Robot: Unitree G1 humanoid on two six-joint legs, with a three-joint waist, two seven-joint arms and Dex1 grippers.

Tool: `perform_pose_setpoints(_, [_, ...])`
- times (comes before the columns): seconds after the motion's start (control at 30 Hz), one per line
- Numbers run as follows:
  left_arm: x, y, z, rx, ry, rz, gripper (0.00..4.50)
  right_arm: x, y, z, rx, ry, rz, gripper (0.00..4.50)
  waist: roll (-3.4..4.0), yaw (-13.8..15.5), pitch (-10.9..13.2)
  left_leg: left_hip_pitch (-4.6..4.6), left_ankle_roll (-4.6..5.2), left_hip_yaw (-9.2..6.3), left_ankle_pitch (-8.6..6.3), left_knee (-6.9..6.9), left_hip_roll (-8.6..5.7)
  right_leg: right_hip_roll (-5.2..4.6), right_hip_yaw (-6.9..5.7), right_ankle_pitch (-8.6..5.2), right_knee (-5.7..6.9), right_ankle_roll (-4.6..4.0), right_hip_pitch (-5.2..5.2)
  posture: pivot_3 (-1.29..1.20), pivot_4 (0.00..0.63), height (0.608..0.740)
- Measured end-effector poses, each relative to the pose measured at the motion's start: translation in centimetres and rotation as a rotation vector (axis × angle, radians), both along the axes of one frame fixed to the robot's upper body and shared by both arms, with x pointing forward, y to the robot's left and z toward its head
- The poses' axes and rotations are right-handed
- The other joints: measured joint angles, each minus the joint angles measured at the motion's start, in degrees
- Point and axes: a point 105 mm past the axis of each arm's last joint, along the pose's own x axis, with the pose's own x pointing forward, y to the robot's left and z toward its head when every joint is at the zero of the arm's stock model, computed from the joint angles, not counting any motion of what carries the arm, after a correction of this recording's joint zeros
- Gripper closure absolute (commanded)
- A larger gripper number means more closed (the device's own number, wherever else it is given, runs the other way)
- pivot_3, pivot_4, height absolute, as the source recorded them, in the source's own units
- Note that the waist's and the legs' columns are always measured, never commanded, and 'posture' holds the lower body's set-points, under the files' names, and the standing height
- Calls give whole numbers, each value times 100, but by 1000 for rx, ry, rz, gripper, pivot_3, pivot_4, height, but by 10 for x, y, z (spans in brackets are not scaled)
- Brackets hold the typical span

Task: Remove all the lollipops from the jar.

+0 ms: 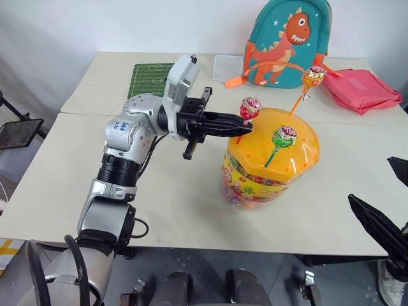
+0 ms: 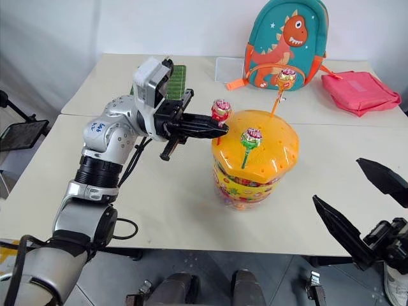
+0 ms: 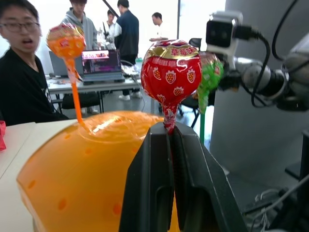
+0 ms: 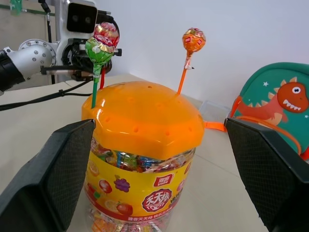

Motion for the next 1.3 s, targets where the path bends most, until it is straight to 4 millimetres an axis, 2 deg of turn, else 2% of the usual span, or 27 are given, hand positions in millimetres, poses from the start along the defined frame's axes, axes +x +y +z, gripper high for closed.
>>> perform_pose_setpoints(0.13, [6, 27, 48, -171, 130, 4, 4448, 0, 1, 1, 11, -7, 14, 0, 0, -31, 0, 8, 0, 1, 0, -7, 1, 2, 0, 0, 1, 0, -1, 0, 150, 740])
perform_pose_setpoints(0.23, [27, 53, 47, -146, 194, 181, 4448, 3, 1, 5, 10, -24, 39, 0, 5, -89, -3, 21, -2, 6, 1, -10, 2, 3, 5, 0, 1, 0, 0, 0, 150, 740])
perform_pose_setpoints(0.33, [65, 96, 10, 54, 276, 571, 4448, 9, 0, 7, -4, -26, 81, 0, 4, -142, -2, 24, -5, 4, 3, -14, 2, 4, 7, 0, 1, 0, -3, 0, 150, 740])
perform_pose_setpoints(0.47, [84, 152, -42, 281, 390, 931, 4448, 15, -2, 9, -17, -19, 127, 0, 2, -124, -1, 5, -4, -8, 2, -16, 1, 1, 5, 0, 14, 0, -16, 0, 150, 740])
perform_pose_setpoints(0.57, [78, 191, -74, 379, 468, 1118, 4448, 21, 0, 4, -15, 8, 182, 0, -2, -101, 0, -4, -2, -13, 0, -17, -2, -5, 4, 0, 18, 0, -27, 0, 150, 740])
perform_pose_setpoints(0.67, [51, 226, -121, 515, 552, 1234, 4448, 27, -1, -1, -19, 35, 225, 0, 1, -109, 0, -4, 0, -11, -4, -23, -3, -9, 7, 0, 20, -1, -32, 0, 150, 740])
perform_pose_setpoints(0.7, [35, 238, -145, 596, 596, 1266, 4448, 30, -2, -2, -27, 44, 238, 0, 2, -140, 0, -3, 1, -7, -5, -24, -2, -9, 10, 0, 20, -1, -33, 0, 150, 740])
perform_pose_setpoints(0.73, [24, 245, -166, 655, 650, 1282, 4448, 32, -6, -4, -25, 57, 238, 0, 2, -129, 0, -4, 0, -10, -6, -23, -1, -9, 9, 0, 18, -1, -32, 0, 150, 740])
perform_pose_setpoints(0.77, [18, 248, -176, 682, 667, 1288, 4448, 34, -7, -6, -29, 67, 237, 0, -4, -118, 3, -5, 0, -10, -6, -18, 1, -7, 7, -1, 9, -2, -32, 0, 150, 740])
perform_pose_setpoints(0.8, [16, 249, -178, 705, 641, 1309, 4234, 35, -8, -8, -43, 77, 244, 0, -10, -54, 5, -7, -3, -21, -4, -10, 3, -7, 3, -1, -6, -3, -20, 0, 150, 740])
perform_pose_setpoints(0.93, [11, 261, -162, 711, 593, 1428, 3221, 35, -14, -11, -109, 107, 270, 0, -1, 32, 5, 10, -2, -22, -3, -14, 3, -6, 4, -2, -46, -4, 19, 0, 150, 740])
perform_pose_setpoints(1.17, [6, 268, -158, 757, 519, 1410, 1284, 30, -23, -8, -126, 124, 255, 0, 9, -12, 3, 8, -8, -24, -10, -27, 8, 1, 0, -2, -48, -4, 9, 0, 150, 740])
perform_pose_setpoints(1.23, [6, 274, -149, 767, 439, 1395, 1284, 29, -27, -5, -127, 122, 236, 0, 10, -23, 3, 11, -10, -20, -11, -27, 11, 1, 1, -2, -52, -4, 9, 0, 150, 740])
perform_pose_setpoints(1.3, [2, 278, -140, 771, 333, 1301, 1284, 26, -32, -6, -125, 131, 225, 0, 13, -19, 5, 10, -10, -15, -11, -28, 12, 1, 0, -3, -57, -7, 9, 0, 150, 740])
